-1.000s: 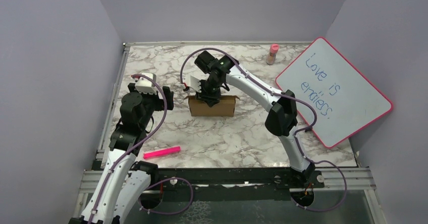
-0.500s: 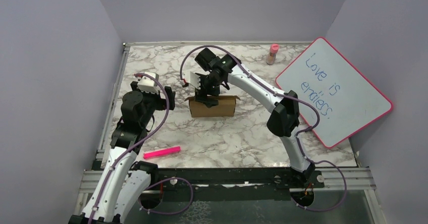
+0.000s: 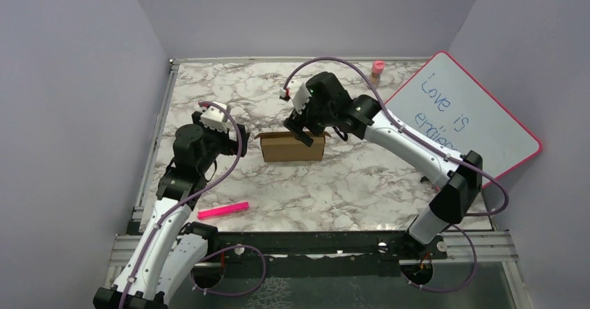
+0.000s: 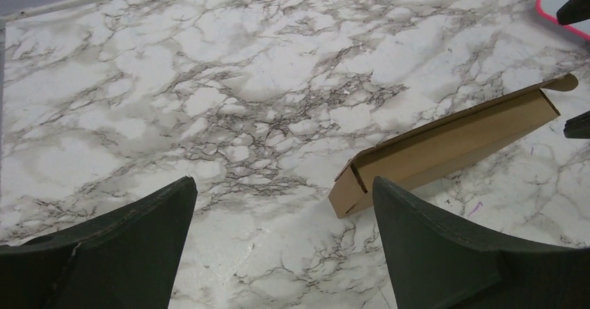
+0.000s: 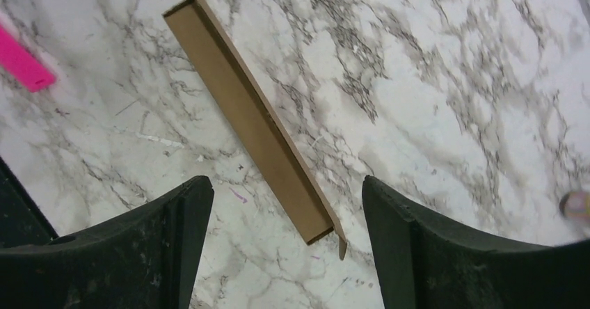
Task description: Fold the paper box
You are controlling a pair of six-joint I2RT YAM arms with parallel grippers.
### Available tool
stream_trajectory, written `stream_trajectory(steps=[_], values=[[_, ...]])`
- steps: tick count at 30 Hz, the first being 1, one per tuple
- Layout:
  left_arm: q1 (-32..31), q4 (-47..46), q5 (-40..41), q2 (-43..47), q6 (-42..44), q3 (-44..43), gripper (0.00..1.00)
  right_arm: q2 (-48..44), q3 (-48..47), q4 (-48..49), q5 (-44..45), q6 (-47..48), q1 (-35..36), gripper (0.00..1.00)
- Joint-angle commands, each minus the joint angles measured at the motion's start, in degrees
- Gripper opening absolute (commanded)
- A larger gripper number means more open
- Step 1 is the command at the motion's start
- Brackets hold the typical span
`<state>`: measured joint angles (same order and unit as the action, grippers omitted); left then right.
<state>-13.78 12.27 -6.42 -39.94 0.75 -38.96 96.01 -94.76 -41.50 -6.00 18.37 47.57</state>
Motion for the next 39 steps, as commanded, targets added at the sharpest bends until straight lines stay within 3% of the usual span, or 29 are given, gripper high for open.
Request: stream_trajectory(steps=[1,7,15,26,33,39], values=[[-0.46,0.46,-3.34,-2.04,2.69,-1.46,0.96,-5.00,8.09,8.26,11.65,-9.40,0.10,0.82],[-0.46,4.28,-4.99,-5.11,3.91,-3.09,0.93,-11.00,17.71,11.61,12.26,-13.06,-2.00,0.75],[-0.46,7.56,-7.72,-10.74,3.55,-6.52,0.84,-13.77,23.58,13.72,8.01,-14.72,-6.98,0.61],[-0.46,8.40,-11.15,-16.67,3.78,-8.68,0.75,-13.67,25.76,15.71,2.09,-14.68,-10.69,0.42],[-0.46,8.38,-13.22,-19.33,3.66,-9.66,0.65,-12.74,25.55,16.10,0.59,-14.32,-10.92,0.32],[-0.46,8.43,-15.12,-21.74,3.91,-10.64,0.56,-11.92,25.46,15.54,-1.26,-13.83,-10.95,0.31]])
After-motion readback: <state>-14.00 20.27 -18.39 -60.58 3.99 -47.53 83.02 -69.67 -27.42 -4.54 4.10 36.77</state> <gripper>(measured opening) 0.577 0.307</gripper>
